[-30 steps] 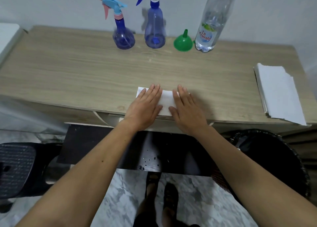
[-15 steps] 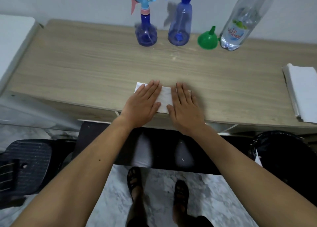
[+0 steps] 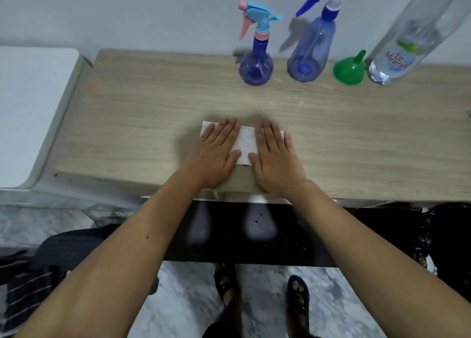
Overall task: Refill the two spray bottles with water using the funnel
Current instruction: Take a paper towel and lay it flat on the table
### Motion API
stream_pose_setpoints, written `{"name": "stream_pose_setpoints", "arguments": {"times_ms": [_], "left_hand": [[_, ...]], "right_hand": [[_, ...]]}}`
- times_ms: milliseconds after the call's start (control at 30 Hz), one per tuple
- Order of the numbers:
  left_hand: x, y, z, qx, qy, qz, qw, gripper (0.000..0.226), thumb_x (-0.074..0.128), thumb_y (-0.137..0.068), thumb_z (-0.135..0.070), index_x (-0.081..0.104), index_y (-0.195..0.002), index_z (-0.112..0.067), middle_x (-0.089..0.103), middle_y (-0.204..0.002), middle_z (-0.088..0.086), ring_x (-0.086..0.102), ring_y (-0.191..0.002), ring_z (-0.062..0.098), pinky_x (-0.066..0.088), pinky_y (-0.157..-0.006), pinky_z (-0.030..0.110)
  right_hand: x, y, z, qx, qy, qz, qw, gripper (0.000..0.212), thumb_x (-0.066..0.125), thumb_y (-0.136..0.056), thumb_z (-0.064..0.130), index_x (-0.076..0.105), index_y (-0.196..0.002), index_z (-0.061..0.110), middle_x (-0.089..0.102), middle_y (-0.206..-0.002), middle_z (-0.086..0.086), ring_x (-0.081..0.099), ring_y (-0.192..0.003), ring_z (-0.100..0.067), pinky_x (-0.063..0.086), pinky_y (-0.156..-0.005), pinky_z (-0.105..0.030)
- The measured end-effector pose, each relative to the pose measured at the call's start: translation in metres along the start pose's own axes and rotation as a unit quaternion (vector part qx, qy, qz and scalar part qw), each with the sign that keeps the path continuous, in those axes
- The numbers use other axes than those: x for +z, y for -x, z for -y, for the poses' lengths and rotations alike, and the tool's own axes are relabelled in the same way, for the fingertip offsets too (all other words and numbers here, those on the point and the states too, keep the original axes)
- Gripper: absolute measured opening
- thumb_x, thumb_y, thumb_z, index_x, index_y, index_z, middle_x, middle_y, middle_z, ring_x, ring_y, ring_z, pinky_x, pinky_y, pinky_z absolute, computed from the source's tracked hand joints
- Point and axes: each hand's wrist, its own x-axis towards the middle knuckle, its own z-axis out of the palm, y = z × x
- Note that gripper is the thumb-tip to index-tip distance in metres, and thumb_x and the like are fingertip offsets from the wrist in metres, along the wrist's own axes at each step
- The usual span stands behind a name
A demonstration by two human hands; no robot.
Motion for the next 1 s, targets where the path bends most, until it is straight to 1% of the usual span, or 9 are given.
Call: {"name": "stream_pose_setpoints", "arguments": {"times_ms": [133, 333, 500, 567, 667, 733, 833, 1000], "left_hand": [[-0.006, -0.016, 0.016, 0.004, 0.003, -0.001, 1.0, 0.078, 0.009, -0.103, -0.052, 0.01, -0.167, -0.009, 0.004, -0.176, 0.009, 0.0, -0.163, 0.019, -0.009, -0.13, 0.034], [-0.011, -0.047, 0.027, 0.008, -0.007, 0.003, 1.0, 0.078, 0.007, -0.102, -0.052, 0.006, -0.167, -0.008, 0.001, -0.176, 0.01, -0.002, -0.163, 0.02, -0.005, -0.132, 0.038], [-0.01, -0.065, 0.02, 0.0, -0.008, 0.0, 1.0, 0.079, 0.006, -0.102, -0.05, 0.007, -0.167, -0.006, 0.002, -0.176, 0.012, -0.002, -0.164, 0.022, -0.003, -0.133, 0.041], [-0.009, -0.071, 0.013, -0.003, -0.006, 0.0, 1.0, 0.079, 0.005, -0.101, -0.05, 0.007, -0.167, -0.005, 0.001, -0.176, 0.012, -0.004, -0.163, 0.022, -0.003, -0.133, 0.041], [-0.003, -0.079, 0.004, -0.015, -0.015, -0.002, 1.0, 0.079, 0.006, -0.102, -0.049, 0.006, -0.167, -0.005, 0.002, -0.176, 0.013, -0.004, -0.164, 0.022, -0.003, -0.133, 0.042], [0.0, -0.083, -0.005, -0.025, -0.014, -0.002, 1.0, 0.079, 0.006, -0.102, -0.05, 0.007, -0.167, -0.005, 0.003, -0.176, 0.013, -0.002, -0.164, 0.022, -0.002, -0.133, 0.042], [0.004, -0.092, -0.026, -0.024, -0.011, 0.002, 1.0, 0.079, 0.006, -0.101, -0.051, 0.006, -0.167, -0.006, 0.004, -0.176, 0.013, -0.001, -0.164, 0.023, -0.002, -0.133, 0.043], [0.01, -0.111, -0.064, -0.036, -0.023, -0.005, 0.999, 0.078, 0.009, -0.101, -0.047, 0.01, -0.166, -0.004, 0.007, -0.176, 0.014, 0.003, -0.164, 0.025, 0.003, -0.133, 0.046]], "right_hand": [[-0.006, -0.023, 0.003, 0.006, -0.027, 0.013, 1.0, 0.083, 0.005, -0.099, 0.053, 0.012, -0.167, 0.006, 0.007, -0.176, -0.016, 0.001, -0.164, -0.03, 0.002, -0.131, -0.051], [-0.011, -0.053, -0.013, 0.012, -0.044, 0.019, 0.999, 0.082, 0.004, -0.099, 0.055, 0.005, -0.168, 0.011, -0.004, -0.177, -0.009, -0.007, -0.164, -0.024, -0.001, -0.132, -0.05], [-0.015, -0.062, -0.026, 0.0, -0.043, 0.011, 0.999, 0.079, 0.009, -0.102, 0.053, 0.008, -0.168, 0.011, 0.0, -0.177, -0.009, -0.002, -0.164, -0.024, 0.0, -0.132, -0.049], [-0.015, -0.062, -0.027, -0.007, -0.037, 0.004, 0.999, 0.074, 0.014, -0.105, 0.05, 0.01, -0.168, 0.012, 0.002, -0.177, -0.009, 0.0, -0.164, -0.023, 0.001, -0.132, -0.05], [-0.017, -0.062, -0.04, -0.002, -0.037, 0.007, 0.999, 0.069, 0.021, -0.11, 0.047, 0.009, -0.169, 0.014, 0.001, -0.178, -0.006, -0.001, -0.164, -0.021, -0.003, -0.132, -0.051], [-0.019, -0.061, -0.057, 0.009, -0.042, 0.008, 0.999, 0.07, 0.02, -0.109, 0.049, 0.007, -0.169, 0.015, 0.001, -0.178, -0.005, -0.002, -0.164, -0.019, -0.004, -0.131, -0.051], [-0.02, -0.054, -0.085, 0.006, -0.039, 0.006, 0.999, 0.075, 0.013, -0.104, 0.053, 0.007, -0.169, 0.016, 0.001, -0.178, -0.004, -0.001, -0.164, -0.018, -0.004, -0.131, -0.051], [-0.024, -0.044, -0.126, -0.004, -0.047, 0.02, 0.999, 0.07, 0.017, -0.109, 0.052, 0.003, -0.169, 0.019, -0.002, -0.178, 0.0, -0.004, -0.164, -0.015, -0.006, -0.132, -0.051]]}}
